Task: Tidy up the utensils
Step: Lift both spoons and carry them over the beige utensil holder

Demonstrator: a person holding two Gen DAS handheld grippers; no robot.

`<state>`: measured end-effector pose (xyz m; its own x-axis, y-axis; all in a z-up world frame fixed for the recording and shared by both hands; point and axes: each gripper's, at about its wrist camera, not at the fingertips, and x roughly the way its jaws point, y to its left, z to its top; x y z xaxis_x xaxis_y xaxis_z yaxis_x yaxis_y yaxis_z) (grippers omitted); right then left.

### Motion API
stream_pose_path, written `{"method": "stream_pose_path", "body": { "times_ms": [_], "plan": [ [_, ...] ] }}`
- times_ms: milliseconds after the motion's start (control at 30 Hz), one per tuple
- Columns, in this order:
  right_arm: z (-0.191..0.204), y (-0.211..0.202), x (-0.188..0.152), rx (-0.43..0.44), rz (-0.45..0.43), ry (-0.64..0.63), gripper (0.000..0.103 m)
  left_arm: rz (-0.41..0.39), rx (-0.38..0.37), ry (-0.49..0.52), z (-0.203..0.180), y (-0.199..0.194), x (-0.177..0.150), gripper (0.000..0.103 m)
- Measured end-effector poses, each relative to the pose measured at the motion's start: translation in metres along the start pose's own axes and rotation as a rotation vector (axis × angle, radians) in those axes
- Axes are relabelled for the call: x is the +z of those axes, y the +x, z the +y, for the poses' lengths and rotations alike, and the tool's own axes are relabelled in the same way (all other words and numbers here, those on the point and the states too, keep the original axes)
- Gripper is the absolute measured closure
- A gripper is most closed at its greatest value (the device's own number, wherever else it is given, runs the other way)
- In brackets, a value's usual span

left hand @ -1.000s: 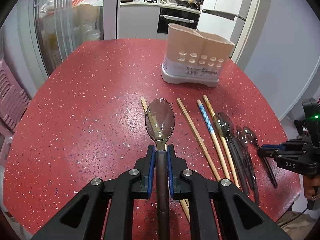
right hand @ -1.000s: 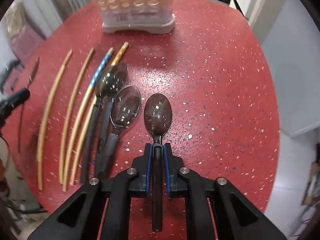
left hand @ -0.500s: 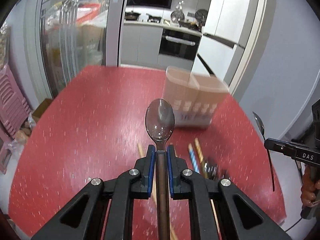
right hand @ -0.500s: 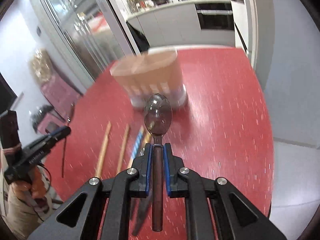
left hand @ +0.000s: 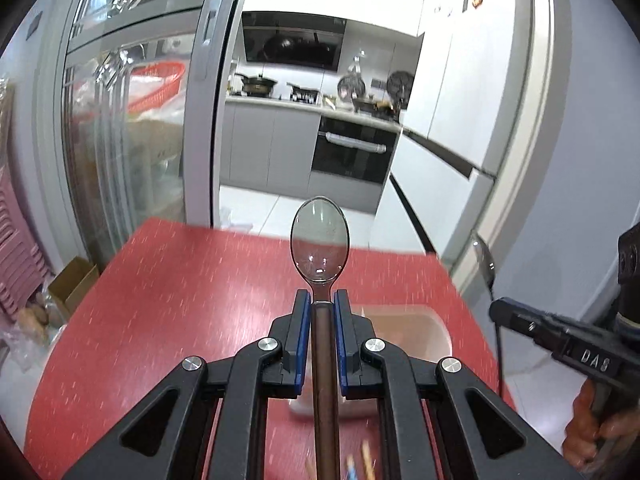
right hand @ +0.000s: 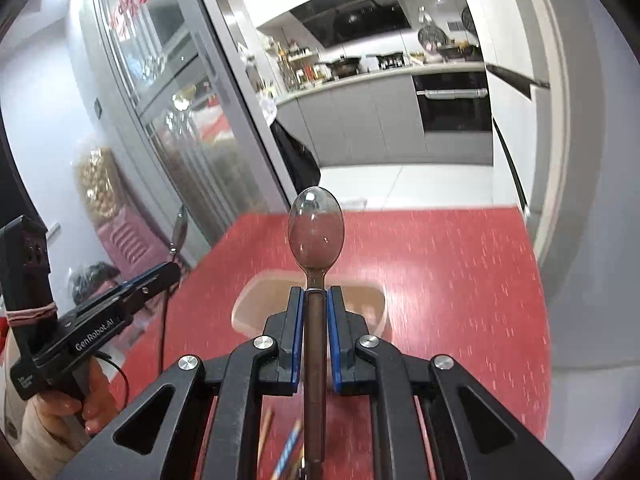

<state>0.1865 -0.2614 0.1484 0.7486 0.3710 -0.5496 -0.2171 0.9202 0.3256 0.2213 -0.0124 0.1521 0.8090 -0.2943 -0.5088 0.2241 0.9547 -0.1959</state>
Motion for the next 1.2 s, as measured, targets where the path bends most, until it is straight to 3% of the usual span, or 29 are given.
{"method": "stream_pose_path", "body": {
  "times_ms": [267,633,900,1200],
  "plan": [
    [-0.006,0.044,0.03,0.002,-0.087,0.001,0.091,-0.091,0.032,-0.024,-0.003,0.05,0.021,0.066],
    [-0.013,0.089,0.008,-0.046,-0.131,-0.065,0.091,-0.152,0.084,0.008,-0.007,0.092,0.001,0.066],
    [-0.01,0.092,-0.022,-0.08,-0.115,-0.13,0.091,-0.1,0.126,0.098,-0.017,0.094,-0.029,0.066],
    [-0.006,0.084,-0.033,-0.096,-0.106,-0.161,0.09,-0.04,0.157,0.118,-0.016,0.093,-0.043,0.066]
  ]
}}
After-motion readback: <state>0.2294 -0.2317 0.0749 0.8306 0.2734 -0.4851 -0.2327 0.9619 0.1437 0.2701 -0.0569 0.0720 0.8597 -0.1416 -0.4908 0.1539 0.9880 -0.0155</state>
